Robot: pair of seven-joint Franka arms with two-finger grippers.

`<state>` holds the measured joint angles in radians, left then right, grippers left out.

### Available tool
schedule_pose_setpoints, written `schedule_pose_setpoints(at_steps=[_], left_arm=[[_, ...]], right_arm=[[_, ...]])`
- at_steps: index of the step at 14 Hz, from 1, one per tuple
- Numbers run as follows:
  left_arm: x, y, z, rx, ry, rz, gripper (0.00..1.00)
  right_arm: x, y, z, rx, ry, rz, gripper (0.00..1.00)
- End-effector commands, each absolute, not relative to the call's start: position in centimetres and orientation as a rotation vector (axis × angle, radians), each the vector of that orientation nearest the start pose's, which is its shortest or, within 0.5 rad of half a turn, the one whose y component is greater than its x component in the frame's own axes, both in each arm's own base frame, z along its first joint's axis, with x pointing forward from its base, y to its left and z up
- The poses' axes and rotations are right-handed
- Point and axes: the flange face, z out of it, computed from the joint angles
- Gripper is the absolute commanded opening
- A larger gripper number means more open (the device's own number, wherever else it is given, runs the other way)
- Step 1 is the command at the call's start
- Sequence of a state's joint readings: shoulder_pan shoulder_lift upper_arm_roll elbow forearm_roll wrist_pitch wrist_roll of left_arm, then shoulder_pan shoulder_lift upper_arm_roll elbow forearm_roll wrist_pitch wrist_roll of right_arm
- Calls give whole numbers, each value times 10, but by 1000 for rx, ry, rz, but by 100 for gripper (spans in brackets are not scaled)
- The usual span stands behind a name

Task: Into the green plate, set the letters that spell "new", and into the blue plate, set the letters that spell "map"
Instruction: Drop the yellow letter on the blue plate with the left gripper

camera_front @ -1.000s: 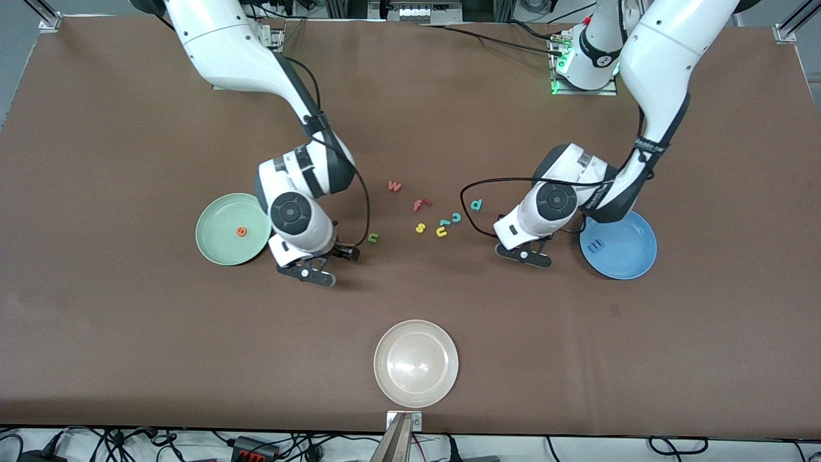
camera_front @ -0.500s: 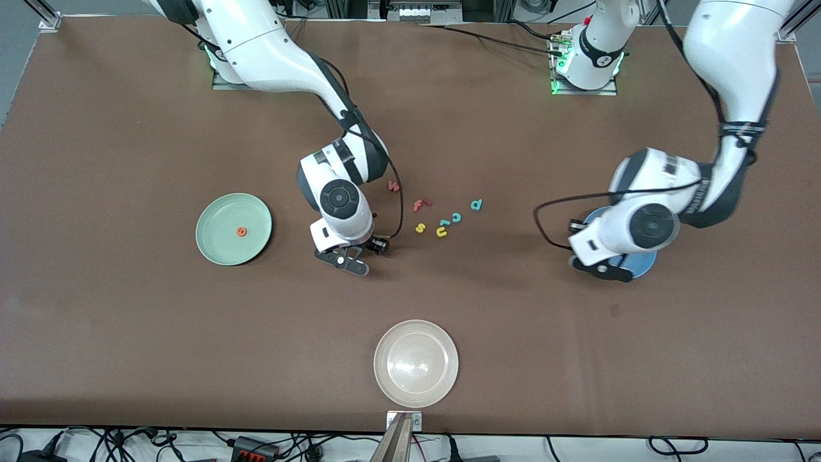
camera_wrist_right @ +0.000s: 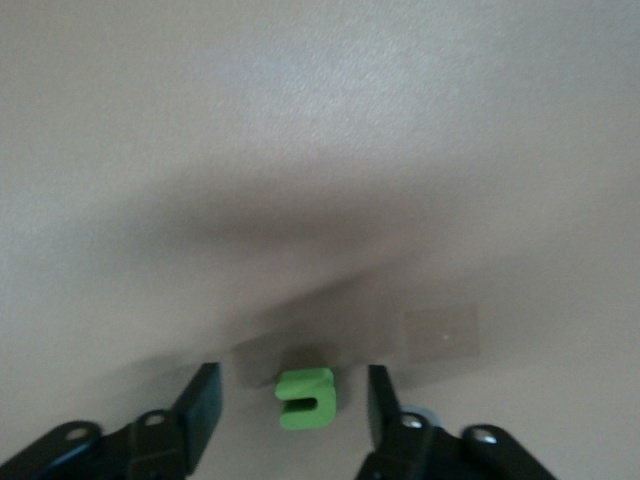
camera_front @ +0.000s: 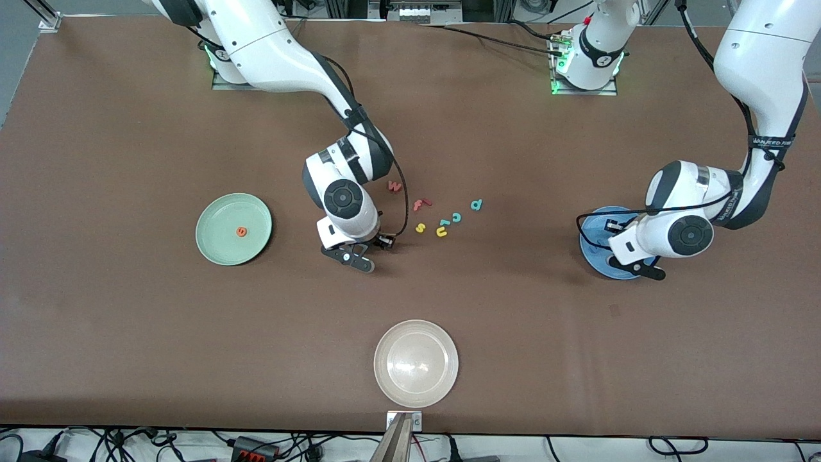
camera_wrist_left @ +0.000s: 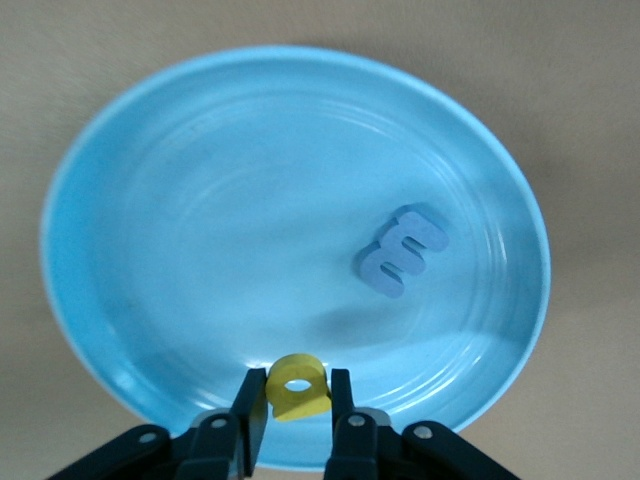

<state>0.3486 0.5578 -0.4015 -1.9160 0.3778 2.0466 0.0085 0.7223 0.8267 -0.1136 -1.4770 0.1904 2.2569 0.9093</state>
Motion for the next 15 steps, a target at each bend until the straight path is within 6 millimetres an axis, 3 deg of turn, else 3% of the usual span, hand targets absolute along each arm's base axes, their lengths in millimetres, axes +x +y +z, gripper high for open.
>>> schedule_pose_setpoints(at_steps=[1,4,8,10,12,14,15], left_arm=[[583,-19,210,-2955,487,500,100],[583,-69,234,-2969,582,486,100],[565,-166,263,-2988,780,442,100],[552,-212,270,-3017,752,411,100],[536,-257,264,-3037,743,386,100],[513,-307,253,-3048,699,369,100],[503,-326,248,-3073,647,335,100]], right_arm=[[573,429,182,-3044,630,121,60],[572,429,180,-3040,637,138,56],[570,428,178,-3045,634,146,50],[569,427,176,-3049,633,151,45],[569,427,177,-3051,628,155,33],[572,424,181,-3047,634,153,14],[577,420,186,-3040,641,149,11]])
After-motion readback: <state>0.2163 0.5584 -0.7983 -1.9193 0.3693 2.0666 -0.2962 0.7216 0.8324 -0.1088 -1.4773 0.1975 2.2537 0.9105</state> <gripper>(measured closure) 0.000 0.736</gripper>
